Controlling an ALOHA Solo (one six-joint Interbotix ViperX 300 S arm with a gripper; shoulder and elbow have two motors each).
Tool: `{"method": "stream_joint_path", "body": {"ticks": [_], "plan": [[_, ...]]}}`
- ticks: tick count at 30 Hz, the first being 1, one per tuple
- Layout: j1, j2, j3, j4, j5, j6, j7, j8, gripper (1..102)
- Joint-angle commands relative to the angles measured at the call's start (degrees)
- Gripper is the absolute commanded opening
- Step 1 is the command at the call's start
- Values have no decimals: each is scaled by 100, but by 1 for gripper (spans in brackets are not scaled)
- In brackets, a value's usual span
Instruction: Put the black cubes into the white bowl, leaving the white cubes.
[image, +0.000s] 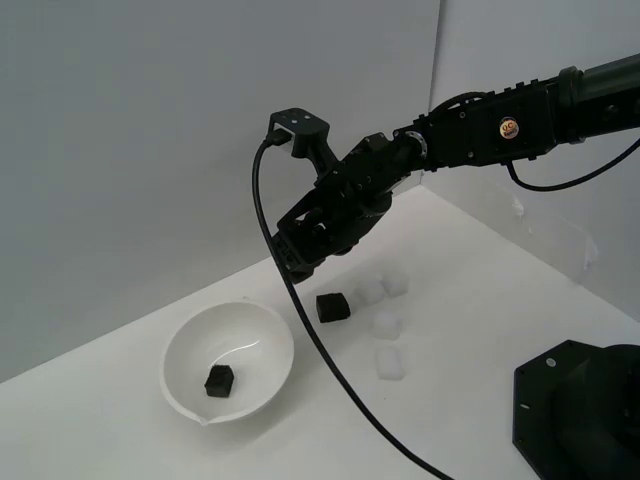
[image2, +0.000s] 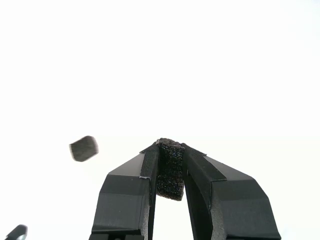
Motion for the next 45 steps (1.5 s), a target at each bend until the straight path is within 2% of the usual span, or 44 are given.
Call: {"method": "stream_joint_path", "body": {"ticks": [1, 17, 27, 38, 40, 45], "plan": [[-229, 114, 158, -167, -211, -114, 44, 18, 3], [-835, 211, 255, -246, -290, -510, 44, 18, 3], [-949, 677, 712, -246, -281, -536, 53, 18, 3], [-1327, 659, 703, -316, -360, -650, 44, 18, 4], [-1380, 712, 747, -325, -360, -650, 44, 9, 11], [-1406, 747, 782, -316, -360, -712, 53, 18, 62]]}}
